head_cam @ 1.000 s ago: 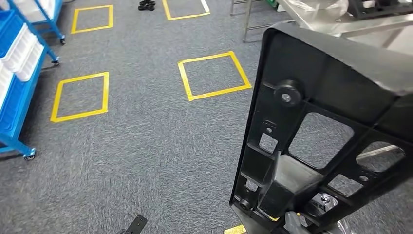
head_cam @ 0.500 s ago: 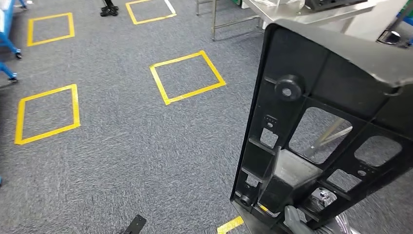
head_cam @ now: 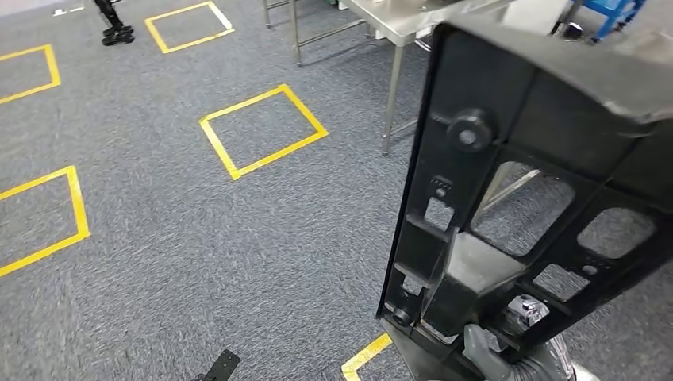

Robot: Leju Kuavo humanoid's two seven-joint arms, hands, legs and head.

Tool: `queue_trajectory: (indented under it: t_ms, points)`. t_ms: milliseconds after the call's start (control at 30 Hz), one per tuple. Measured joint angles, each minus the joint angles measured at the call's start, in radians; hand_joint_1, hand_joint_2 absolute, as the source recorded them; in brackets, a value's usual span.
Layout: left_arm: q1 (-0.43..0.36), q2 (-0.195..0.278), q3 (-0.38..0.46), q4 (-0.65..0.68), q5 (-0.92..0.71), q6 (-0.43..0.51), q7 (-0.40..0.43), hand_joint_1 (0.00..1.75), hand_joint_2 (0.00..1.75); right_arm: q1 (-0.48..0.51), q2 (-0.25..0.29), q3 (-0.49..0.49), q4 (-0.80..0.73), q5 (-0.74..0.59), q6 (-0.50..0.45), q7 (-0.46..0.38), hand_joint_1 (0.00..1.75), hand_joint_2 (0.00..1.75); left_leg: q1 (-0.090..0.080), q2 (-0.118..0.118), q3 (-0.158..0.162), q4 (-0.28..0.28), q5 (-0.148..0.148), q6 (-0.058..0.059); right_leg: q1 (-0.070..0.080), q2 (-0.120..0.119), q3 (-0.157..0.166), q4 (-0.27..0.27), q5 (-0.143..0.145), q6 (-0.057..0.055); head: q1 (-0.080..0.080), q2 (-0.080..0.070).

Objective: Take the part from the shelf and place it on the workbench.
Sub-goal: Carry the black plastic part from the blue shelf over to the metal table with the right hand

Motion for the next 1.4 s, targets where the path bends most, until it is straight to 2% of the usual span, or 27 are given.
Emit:
queue_trajectory:
  t_ms: [33, 100, 133, 167, 200, 233, 300, 333, 400, 467, 500, 567, 633, 667, 700, 733, 767, 833, 900, 967, 1033, 1100, 1167, 1200, 1267, 1333, 1400]
  points:
    - [0.000, 0.000, 0.000, 0.000, 0.002, 0.001, 0.000, 0.00, 1.75, -0.005, 0.000, 0.001, 0.001, -0.001, 0.001, 0.000, 1.75, 1.75, 0.002, -0.022, -0.017, 0.041, -0.026, -0.004, -0.003, 0.009, 0.001, -0.003, 0.002, -0.006, 0.000, 0.000]
    - [0.003, 0.000, 0.000, 0.000, 0.006, 0.002, 0.000, 0.00, 1.75, -0.015, 0.002, 0.003, 0.004, -0.004, 0.004, 0.001, 1.75, 1.75, 0.005, -0.062, -0.080, 0.177, -0.094, -0.009, -0.004, 0.027, 0.000, -0.003, 0.004, -0.012, 0.000, 0.000]
    - [0.005, 0.000, 0.000, 0.000, 0.008, 0.003, 0.000, 0.00, 1.75, -0.018, 0.002, 0.003, 0.007, -0.006, 0.007, 0.002, 1.75, 1.75, 0.005, -0.070, -0.112, 0.243, -0.117, -0.010, -0.004, 0.039, 0.000, -0.003, 0.004, -0.013, 0.000, 0.000]
    - [0.007, 0.000, 0.000, 0.000, 0.010, 0.003, 0.000, 0.00, 1.75, -0.019, 0.002, 0.003, 0.010, -0.007, 0.009, 0.003, 1.75, 1.75, 0.005, -0.072, -0.132, 0.278, -0.119, -0.010, -0.003, 0.051, 0.001, -0.003, 0.004, -0.013, 0.000, 0.000]
    - [0.008, 0.000, 0.000, 0.000, 0.011, 0.004, 0.000, 0.00, 1.75, -0.021, 0.002, 0.004, 0.014, -0.009, 0.011, 0.003, 1.75, 1.75, 0.005, -0.074, -0.133, 0.271, -0.100, -0.008, -0.003, 0.064, 0.002, -0.002, 0.004, -0.013, 0.000, 0.000]
    - [0.008, 0.000, 0.000, 0.000, 0.012, 0.005, 0.000, 0.00, 1.75, -0.023, 0.002, 0.004, 0.017, -0.010, 0.013, 0.004, 1.75, 1.75, 0.005, -0.078, -0.114, 0.224, -0.063, -0.006, -0.003, 0.077, 0.004, -0.001, 0.004, -0.012, 0.000, 0.000]
    - [0.008, 0.000, 0.000, 0.000, 0.014, 0.007, -0.001, 0.00, 1.75, -0.028, 0.002, 0.004, 0.022, -0.015, 0.015, 0.003, 1.75, 1.75, 0.006, -0.112, -0.052, 0.077, 0.011, 0.002, -0.001, 0.100, 0.005, 0.001, 0.003, -0.009, 0.000, 0.000]
    - [0.007, 0.000, 0.000, 0.000, 0.015, 0.008, -0.002, 0.00, 1.75, -0.031, 0.002, 0.004, 0.025, -0.017, 0.016, 0.002, 1.75, 1.75, 0.007, -0.130, -0.030, 0.024, 0.029, 0.005, -0.001, 0.111, 0.003, 0.002, 0.003, -0.005, 0.000, 0.000]
    - [0.007, 0.001, 0.000, 0.000, 0.015, 0.009, -0.004, 0.00, 1.75, -0.035, 0.001, 0.005, 0.032, -0.021, 0.016, -0.001, 1.75, 1.75, 0.006, -0.143, -0.015, -0.012, 0.033, 0.011, -0.002, 0.130, -0.004, 0.003, 0.006, 0.007, 0.000, 0.000]
    - [0.004, 0.000, 0.001, 0.000, 0.016, 0.010, -0.004, 0.00, 1.75, -0.036, -0.001, 0.005, 0.036, -0.024, 0.016, -0.004, 1.75, 1.75, 0.008, -0.123, -0.014, -0.020, 0.039, 0.023, -0.004, 0.140, -0.010, 0.003, 0.008, 0.020, 0.000, 0.000]
    - [0.002, 0.000, 0.001, 0.000, 0.016, 0.010, -0.005, 0.00, 1.75, -0.038, -0.002, 0.005, 0.038, -0.025, 0.016, -0.006, 1.75, 1.75, 0.010, -0.113, -0.013, -0.025, 0.043, 0.030, -0.003, 0.126, -0.017, 0.015, -0.001, 0.026, 0.000, 0.000]
    - [0.001, -0.001, 0.002, 0.000, 0.015, 0.011, -0.005, 0.00, 1.75, -0.045, -0.006, 0.005, 0.043, -0.027, 0.015, -0.009, 1.75, 1.75, 0.011, -0.089, -0.012, -0.034, 0.048, 0.041, -0.002, 0.074, -0.058, 0.100, -0.054, 0.034, 0.000, 0.000]
    - [0.004, -0.001, 0.002, 0.000, 0.016, 0.011, -0.004, 0.00, 1.75, -0.050, -0.008, 0.005, 0.049, -0.028, 0.015, -0.011, 1.75, 1.75, 0.009, -0.065, -0.013, -0.033, 0.047, 0.044, -0.004, 0.038, -0.122, 0.233, -0.114, 0.041, 0.000, 0.000]
    - [0.004, -0.001, 0.003, 0.000, 0.017, 0.011, -0.004, 0.00, 1.75, -0.050, -0.008, 0.005, 0.052, -0.028, 0.015, -0.011, 1.75, 1.75, 0.008, -0.053, -0.013, -0.032, 0.046, 0.044, -0.006, 0.032, -0.143, 0.275, -0.124, 0.043, 0.000, 0.000]
    - [0.004, -0.001, 0.003, 0.000, 0.017, 0.012, -0.004, 0.00, 1.75, -0.050, -0.008, 0.005, 0.055, -0.028, 0.016, -0.011, 1.75, 1.75, 0.008, -0.041, -0.013, -0.031, 0.044, 0.044, -0.008, 0.029, -0.144, 0.279, -0.114, 0.045, 0.000, 0.000]
    - [0.004, -0.001, 0.003, 0.000, 0.018, 0.012, -0.004, 0.00, 1.75, -0.050, -0.009, 0.005, 0.058, -0.028, 0.016, -0.011, 1.75, 1.75, 0.008, -0.031, -0.012, -0.030, 0.041, 0.043, -0.009, 0.023, -0.125, 0.242, -0.088, 0.045, 0.000, 0.000]
    - [0.003, -0.001, 0.004, 0.000, 0.019, 0.013, -0.004, 0.00, 1.75, -0.051, -0.009, 0.005, 0.060, -0.028, 0.016, -0.012, 1.75, 1.75, 0.008, -0.021, -0.009, -0.028, 0.038, 0.041, -0.008, 0.011, -0.087, 0.173, -0.051, 0.044, 0.000, 0.000]
    - [0.004, -0.002, 0.004, 0.000, 0.021, 0.015, -0.004, 0.00, 1.75, -0.054, -0.009, 0.006, 0.061, -0.029, 0.016, -0.012, 1.75, 1.75, 0.003, -0.006, -0.005, -0.025, 0.031, 0.032, -0.001, -0.025, -0.018, 0.042, -0.006, 0.035, 0.000, 0.000]
    - [0.004, -0.002, 0.006, 0.000, 0.025, 0.017, -0.004, 0.00, 1.75, -0.058, -0.009, 0.007, 0.062, -0.030, 0.017, -0.013, 1.75, 1.75, -0.001, 0.009, -0.001, -0.023, 0.026, 0.023, 0.007, -0.035, 0.000, 0.000, -0.001, 0.024, 0.000, 0.000]
    - [0.003, -0.002, 0.007, 0.000, 0.028, 0.019, -0.004, 0.00, 1.75, -0.058, -0.011, 0.007, 0.062, -0.030, 0.019, -0.013, 1.75, 1.75, -0.001, 0.018, 0.002, -0.021, 0.020, 0.012, 0.005, -0.014, -0.001, -0.002, 0.002, 0.014, 0.000, 0.000]
    - [0.003, -0.002, 0.008, 0.000, 0.029, 0.020, -0.004, 0.00, 1.75, -0.062, -0.012, 0.009, 0.063, -0.031, 0.021, -0.013, 1.75, 1.75, 0.003, -0.016, -0.010, 0.018, -0.009, 0.000, -0.001, 0.004, 0.001, -0.007, 0.006, 0.002, 0.000, 0.000]
    - [0.006, -0.002, 0.008, 0.000, 0.029, 0.022, -0.004, 0.00, 1.75, -0.069, -0.013, 0.014, 0.065, -0.033, 0.022, -0.013, 1.75, 1.75, 0.007, -0.061, -0.064, 0.137, -0.073, -0.008, -0.005, 0.024, 0.001, -0.009, 0.009, -0.006, 0.000, 0.000]
    - [0.010, -0.002, 0.009, 0.000, 0.029, 0.021, -0.002, 0.00, 1.75, -0.071, -0.013, 0.018, 0.069, -0.035, 0.022, -0.009, 1.75, 1.75, 0.009, -0.072, -0.126, 0.261, -0.117, -0.012, -0.004, 0.047, 0.000, -0.008, 0.009, -0.008, 0.000, 0.000]
    - [0.011, -0.002, 0.009, 0.000, 0.028, 0.021, -0.002, 0.00, 1.75, -0.071, -0.013, 0.020, 0.071, -0.036, 0.022, -0.006, 1.75, 1.75, 0.010, -0.073, -0.137, 0.278, -0.110, -0.013, -0.004, 0.060, 0.001, -0.006, 0.009, -0.007, 0.000, 0.000]
    - [0.011, -0.002, 0.009, 0.000, 0.028, 0.021, -0.002, 0.00, 1.75, -0.071, -0.013, 0.021, 0.073, -0.039, 0.022, -0.001, 1.75, 1.75, 0.013, -0.083, -0.102, 0.189, -0.042, -0.011, -0.005, 0.085, 0.003, -0.004, 0.008, -0.005, 0.000, 0.000]
    - [0.011, -0.002, 0.009, 0.000, 0.028, 0.021, -0.002, 0.00, 1.75, -0.072, -0.013, 0.021, 0.073, -0.041, 0.021, 0.002, 1.75, 1.75, 0.019, -0.131, -0.044, 0.054, 0.017, -0.006, -0.005, 0.108, 0.000, 0.002, 0.005, 0.001, 0.000, 0.000]
    - [0.012, -0.002, 0.009, 0.000, 0.029, 0.021, -0.002, 0.00, 1.75, -0.072, -0.013, 0.021, 0.073, -0.043, 0.020, 0.003, 1.75, 1.75, 0.019, -0.163, -0.022, -0.001, 0.029, 0.001, -0.007, 0.129, -0.009, 0.006, 0.008, 0.014, 0.000, 0.000]
